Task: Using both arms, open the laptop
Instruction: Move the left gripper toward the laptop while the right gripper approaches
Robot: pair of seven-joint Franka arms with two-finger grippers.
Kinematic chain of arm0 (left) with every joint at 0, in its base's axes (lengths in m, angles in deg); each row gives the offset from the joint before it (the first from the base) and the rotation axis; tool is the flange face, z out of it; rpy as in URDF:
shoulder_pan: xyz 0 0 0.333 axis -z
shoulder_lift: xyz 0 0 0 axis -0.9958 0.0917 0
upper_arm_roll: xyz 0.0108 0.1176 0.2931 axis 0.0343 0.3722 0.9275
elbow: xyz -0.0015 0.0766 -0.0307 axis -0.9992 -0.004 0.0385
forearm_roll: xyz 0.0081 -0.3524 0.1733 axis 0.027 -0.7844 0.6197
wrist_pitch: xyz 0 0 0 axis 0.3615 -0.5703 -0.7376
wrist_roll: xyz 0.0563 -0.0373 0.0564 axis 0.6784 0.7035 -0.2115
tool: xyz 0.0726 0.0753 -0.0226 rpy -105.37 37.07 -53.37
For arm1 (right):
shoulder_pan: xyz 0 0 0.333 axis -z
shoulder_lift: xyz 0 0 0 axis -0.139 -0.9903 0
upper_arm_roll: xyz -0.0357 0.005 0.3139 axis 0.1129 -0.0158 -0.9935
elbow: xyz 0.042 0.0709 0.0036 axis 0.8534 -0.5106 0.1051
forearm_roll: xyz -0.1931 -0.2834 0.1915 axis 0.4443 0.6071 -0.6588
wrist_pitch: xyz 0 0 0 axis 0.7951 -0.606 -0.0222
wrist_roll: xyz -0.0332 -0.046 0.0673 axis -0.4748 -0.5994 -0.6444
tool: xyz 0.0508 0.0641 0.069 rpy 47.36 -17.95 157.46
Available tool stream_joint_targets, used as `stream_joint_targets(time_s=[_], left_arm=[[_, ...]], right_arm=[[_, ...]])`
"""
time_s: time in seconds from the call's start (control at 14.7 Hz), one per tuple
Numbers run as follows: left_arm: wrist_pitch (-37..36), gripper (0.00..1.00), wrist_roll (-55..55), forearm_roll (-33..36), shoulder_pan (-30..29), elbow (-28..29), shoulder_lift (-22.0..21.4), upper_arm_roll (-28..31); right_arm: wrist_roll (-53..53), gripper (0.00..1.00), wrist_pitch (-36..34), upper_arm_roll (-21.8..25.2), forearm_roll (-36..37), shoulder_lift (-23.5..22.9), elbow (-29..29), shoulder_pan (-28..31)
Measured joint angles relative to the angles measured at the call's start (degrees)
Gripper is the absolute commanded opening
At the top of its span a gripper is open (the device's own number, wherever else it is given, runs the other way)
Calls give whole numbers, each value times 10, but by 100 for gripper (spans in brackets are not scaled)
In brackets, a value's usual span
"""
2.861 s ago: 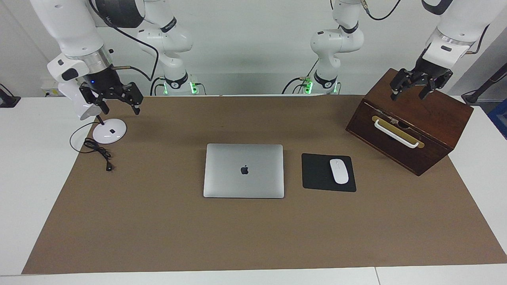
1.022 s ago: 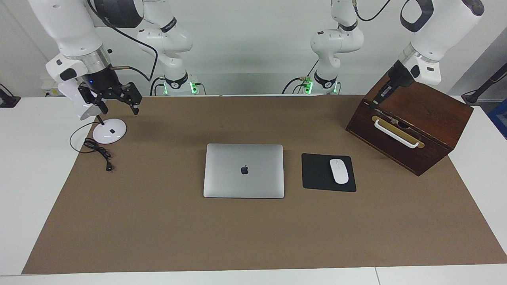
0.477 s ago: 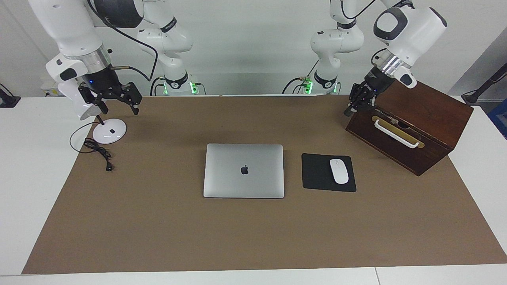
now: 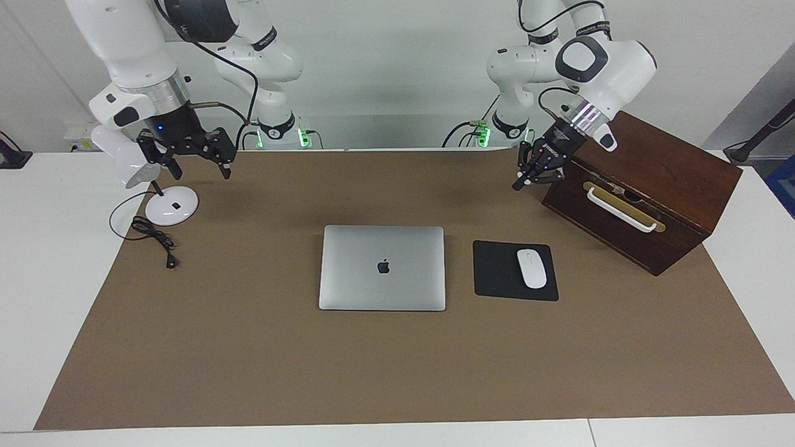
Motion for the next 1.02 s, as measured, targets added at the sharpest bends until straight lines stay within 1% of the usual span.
stream_joint_targets(time_s=[0.14, 0.2, 0.34, 0.48, 0.61, 0.68, 0.82, 1.02], left_arm=[[44, 0, 0, -71, 19, 40, 0, -4], [73, 0, 0, -103, 42, 58, 1, -5], [138, 0, 7, -166, 106, 83, 2, -8], [182, 0, 64, -245, 157, 95, 9, -10], [190, 0, 180, -358, 169, 105, 22, -11], [190, 0, 238, -401, 170, 111, 31, -11], [190, 0, 305, -458, 174, 116, 52, -10], [190, 0, 415, -563, 176, 116, 81, -10]], right_arm=[[0, 100, 9, -42, 0, 0, 0, 5], [0, 100, 15, -65, 0, 0, 0, 8], [-1, 100, 22, -104, 0, 1, 0, 9], [-1, 100, 32, -139, 0, 2, 0, 10], [-1, 100, 36, -171, 0, 5, 0, 10], [-1, 100, 37, -185, 0, 6, -1, 10], [24, 100, 41, -204, 1, 6, -3, 10], [105, 100, 71, -220, 10, 7, -28, 10]])
